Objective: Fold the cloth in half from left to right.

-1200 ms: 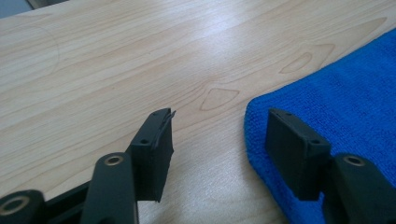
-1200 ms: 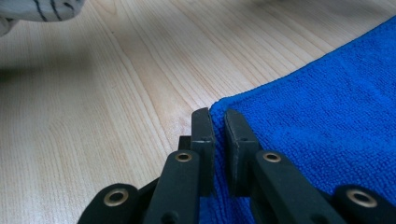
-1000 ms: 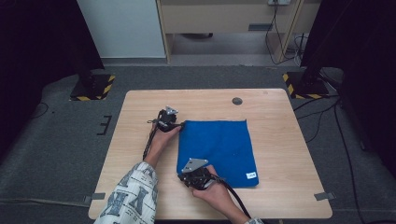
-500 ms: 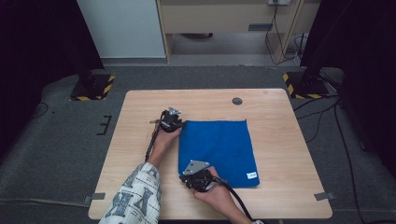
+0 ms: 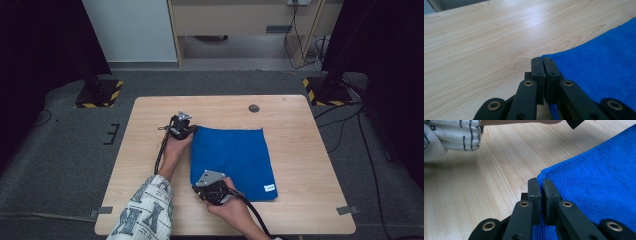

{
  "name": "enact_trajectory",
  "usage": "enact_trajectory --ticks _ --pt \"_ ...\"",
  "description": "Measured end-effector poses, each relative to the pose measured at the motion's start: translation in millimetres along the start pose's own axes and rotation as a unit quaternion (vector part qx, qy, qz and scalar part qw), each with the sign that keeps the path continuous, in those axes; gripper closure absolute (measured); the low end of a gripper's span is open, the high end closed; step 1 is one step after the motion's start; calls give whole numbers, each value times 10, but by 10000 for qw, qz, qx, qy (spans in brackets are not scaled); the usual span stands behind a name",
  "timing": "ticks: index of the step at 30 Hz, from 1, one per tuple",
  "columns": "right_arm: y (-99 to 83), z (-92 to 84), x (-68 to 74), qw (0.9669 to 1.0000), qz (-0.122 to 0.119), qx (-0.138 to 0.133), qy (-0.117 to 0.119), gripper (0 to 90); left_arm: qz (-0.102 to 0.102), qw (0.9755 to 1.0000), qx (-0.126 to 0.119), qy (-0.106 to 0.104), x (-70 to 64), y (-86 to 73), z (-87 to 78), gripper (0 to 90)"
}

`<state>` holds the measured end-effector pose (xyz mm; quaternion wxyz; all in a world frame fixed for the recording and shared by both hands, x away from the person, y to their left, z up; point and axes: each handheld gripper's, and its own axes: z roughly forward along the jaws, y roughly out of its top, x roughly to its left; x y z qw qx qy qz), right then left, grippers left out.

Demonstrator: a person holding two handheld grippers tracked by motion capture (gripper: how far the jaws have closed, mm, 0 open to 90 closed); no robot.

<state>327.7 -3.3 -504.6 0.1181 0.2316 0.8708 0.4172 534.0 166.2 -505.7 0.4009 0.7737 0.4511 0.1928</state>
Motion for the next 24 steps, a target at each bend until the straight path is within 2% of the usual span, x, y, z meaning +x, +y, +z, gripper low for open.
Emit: enact_trajectory --ticks 3,12,18,24 --pt "48 -39 38 10000 -44 -50 -55 866 5 9999 -102 47 -11 59 -91 878" --pt "170 -131 95 9993 68 -350 -148 870 164 9998 -71 77 -43 255 -199 880" --pt "199 -139 126 9988 70 -423 -252 870 190 9997 -103 57 -29 294 -243 880" --pt "213 -127 150 9987 113 -440 -220 872 202 9997 -67 113 2 298 -283 880"
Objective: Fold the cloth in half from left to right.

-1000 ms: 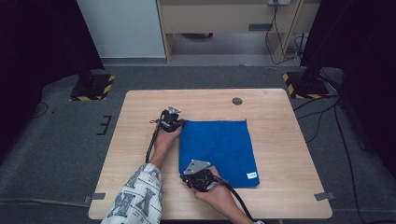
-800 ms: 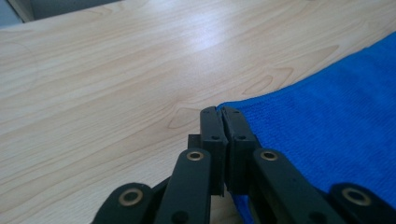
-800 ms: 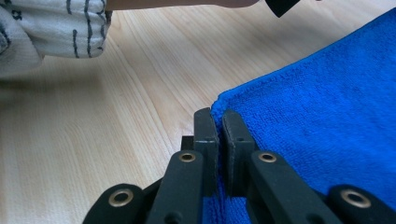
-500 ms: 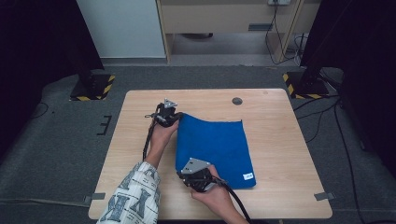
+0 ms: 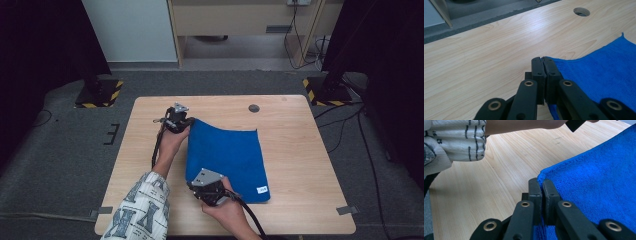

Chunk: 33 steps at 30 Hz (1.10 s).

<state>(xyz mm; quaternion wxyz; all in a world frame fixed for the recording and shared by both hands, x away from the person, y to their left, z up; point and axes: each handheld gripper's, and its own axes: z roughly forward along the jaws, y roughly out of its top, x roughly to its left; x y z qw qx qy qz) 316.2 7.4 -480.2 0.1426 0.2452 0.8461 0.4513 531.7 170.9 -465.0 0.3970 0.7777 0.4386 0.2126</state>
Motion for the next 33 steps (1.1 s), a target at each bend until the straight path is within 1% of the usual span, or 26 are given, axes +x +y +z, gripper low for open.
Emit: enact_trajectory --ticks 3,5,9,11,13,19,27,33 --pt "10 7 6 10000 -31 10 4 872 -5 10000 2 -4 8 2 -14 881" --pt "17 16 8 10000 -19 10 28 873 62 10000 37 12 21 -3 -16 881" --pt "29 47 30 10000 -35 21 34 874 21 10000 67 6 60 -18 -26 883" --pt "36 61 47 10000 -35 37 48 874 33 10000 64 18 79 -18 -47 883" --pt "46 77 60 10000 -59 30 58 874 -6 10000 28 26 89 -17 -66 883" --pt "84 111 98 9999 -90 -3 71 874 -5 10000 18 21 156 -31 -123 883" --pt "153 212 199 9998 -118 -45 143 874 -45 10000 22 28 269 -91 -209 883" --pt "216 302 301 9997 -128 -82 212 874 -61 10000 33 58 377 -145 -313 883"
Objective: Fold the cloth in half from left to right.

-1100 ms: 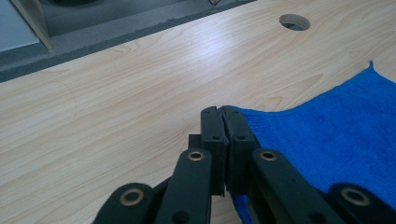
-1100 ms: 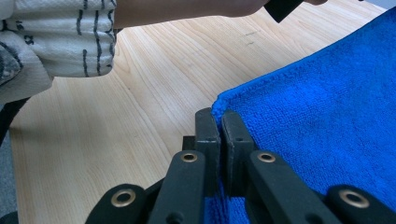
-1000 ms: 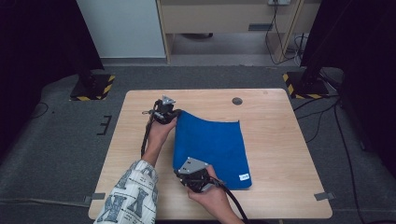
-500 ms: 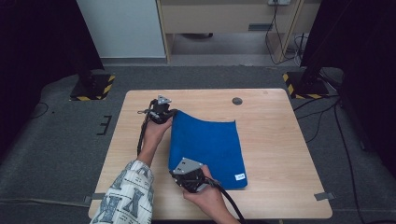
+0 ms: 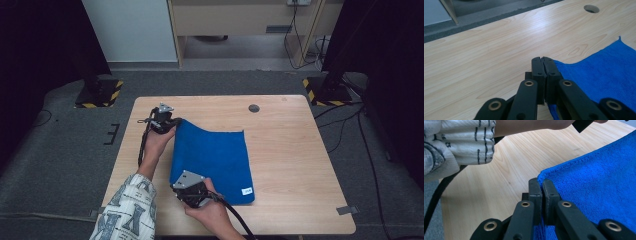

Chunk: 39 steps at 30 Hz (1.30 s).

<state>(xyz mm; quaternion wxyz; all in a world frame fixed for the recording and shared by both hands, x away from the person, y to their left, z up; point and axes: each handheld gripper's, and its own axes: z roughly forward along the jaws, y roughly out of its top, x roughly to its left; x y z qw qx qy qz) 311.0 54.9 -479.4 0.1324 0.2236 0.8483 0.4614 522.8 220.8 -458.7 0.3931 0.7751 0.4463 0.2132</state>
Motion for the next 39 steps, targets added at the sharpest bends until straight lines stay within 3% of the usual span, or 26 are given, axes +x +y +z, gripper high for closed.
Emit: enact_trajectory --ticks 9,13,18,27,39 --pt "107 201 168 9998 82 -182 98 874 -37 10000 -42 47 186 -63 -207 883" --pt "110 226 156 9997 161 -176 100 874 -86 9999 28 54 184 -57 -186 882" --pt "39 121 49 9995 234 -187 35 874 -21 10000 59 -13 4 -6 -20 882" --pt "-278 -116 -169 9993 339 -75 -126 876 50 9998 192 -89 -363 15 345 882" --pt "-503 -395 -376 9986 452 2 -269 875 -37 9997 204 -143 -582 60 521 881"
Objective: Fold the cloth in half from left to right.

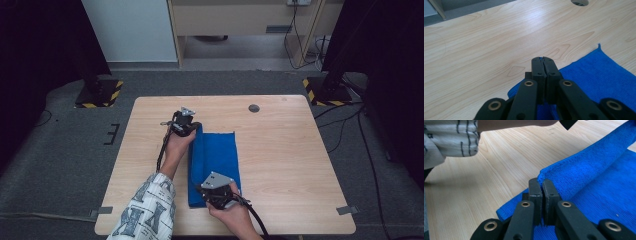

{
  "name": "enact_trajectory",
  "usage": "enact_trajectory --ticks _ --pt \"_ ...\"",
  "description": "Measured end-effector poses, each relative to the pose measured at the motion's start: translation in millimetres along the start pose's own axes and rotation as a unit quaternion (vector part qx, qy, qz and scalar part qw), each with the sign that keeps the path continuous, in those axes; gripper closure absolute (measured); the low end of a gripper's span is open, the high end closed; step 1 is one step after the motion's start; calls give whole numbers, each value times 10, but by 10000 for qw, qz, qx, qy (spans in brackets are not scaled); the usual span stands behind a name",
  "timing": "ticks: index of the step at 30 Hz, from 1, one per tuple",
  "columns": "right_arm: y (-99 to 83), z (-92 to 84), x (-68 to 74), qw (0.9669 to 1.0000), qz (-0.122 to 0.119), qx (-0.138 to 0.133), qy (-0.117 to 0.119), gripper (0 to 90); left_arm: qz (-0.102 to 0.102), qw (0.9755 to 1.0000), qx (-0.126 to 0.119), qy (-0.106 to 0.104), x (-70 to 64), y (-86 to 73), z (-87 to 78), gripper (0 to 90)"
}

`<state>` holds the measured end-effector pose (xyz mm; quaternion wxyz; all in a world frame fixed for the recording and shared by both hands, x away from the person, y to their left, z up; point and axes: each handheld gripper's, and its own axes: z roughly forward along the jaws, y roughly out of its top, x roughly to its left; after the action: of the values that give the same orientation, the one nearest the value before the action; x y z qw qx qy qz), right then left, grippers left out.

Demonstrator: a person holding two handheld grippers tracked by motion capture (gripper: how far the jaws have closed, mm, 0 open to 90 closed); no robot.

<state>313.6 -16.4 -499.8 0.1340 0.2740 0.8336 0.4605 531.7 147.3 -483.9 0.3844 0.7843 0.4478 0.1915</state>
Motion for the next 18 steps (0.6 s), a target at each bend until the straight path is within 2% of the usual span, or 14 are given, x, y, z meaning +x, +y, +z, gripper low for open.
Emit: enact_trajectory --ticks 5,18 --pt "-51 -29 -48 10000 71 -20 -5 875 64 10000 3 -6 -76 18 47 881" --pt "-102 -153 -95 10000 6 31 -25 875 72 9999 -62 -86 -246 67 126 881"
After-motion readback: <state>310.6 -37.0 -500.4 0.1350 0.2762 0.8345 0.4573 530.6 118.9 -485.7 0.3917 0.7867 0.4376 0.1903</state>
